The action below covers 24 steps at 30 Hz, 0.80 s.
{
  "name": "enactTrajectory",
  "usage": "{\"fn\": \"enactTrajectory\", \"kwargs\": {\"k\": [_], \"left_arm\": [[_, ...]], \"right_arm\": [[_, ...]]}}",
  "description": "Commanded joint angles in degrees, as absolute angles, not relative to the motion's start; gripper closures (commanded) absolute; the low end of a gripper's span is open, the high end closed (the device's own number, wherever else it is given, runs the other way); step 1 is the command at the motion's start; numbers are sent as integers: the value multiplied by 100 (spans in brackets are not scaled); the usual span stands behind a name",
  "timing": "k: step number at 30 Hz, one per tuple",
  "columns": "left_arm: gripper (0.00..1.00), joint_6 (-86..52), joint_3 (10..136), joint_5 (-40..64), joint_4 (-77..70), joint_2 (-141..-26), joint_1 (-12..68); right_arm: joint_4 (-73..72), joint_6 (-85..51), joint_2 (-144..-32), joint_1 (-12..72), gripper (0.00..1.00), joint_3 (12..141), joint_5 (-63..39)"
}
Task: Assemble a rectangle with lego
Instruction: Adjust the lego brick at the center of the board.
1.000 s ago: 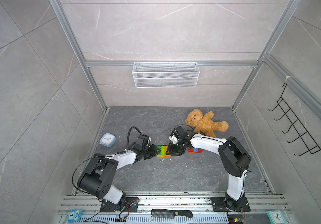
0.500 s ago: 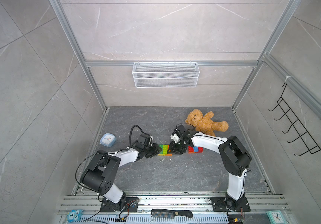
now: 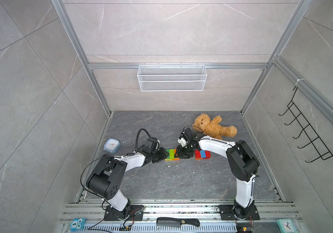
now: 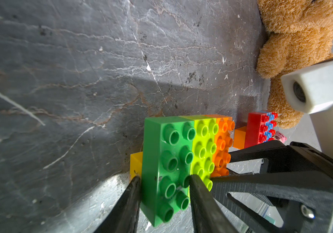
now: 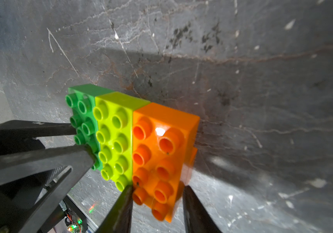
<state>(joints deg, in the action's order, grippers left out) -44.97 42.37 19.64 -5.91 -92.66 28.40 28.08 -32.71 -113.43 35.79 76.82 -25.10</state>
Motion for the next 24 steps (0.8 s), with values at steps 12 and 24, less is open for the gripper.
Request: {"fn": "enactTrajectory", "kwargs": {"k": [12, 24], "left_arm": [[32, -3895, 4459, 1846, 219, -8835, 2797], [27, -3060, 4718, 1003, 1432, -7458, 2654]], "right_arm": [[3288, -2961, -10980, 3553, 35, 7673, -2100], [3734, -2494, -9596, 3506, 30, 7474, -959]]}}
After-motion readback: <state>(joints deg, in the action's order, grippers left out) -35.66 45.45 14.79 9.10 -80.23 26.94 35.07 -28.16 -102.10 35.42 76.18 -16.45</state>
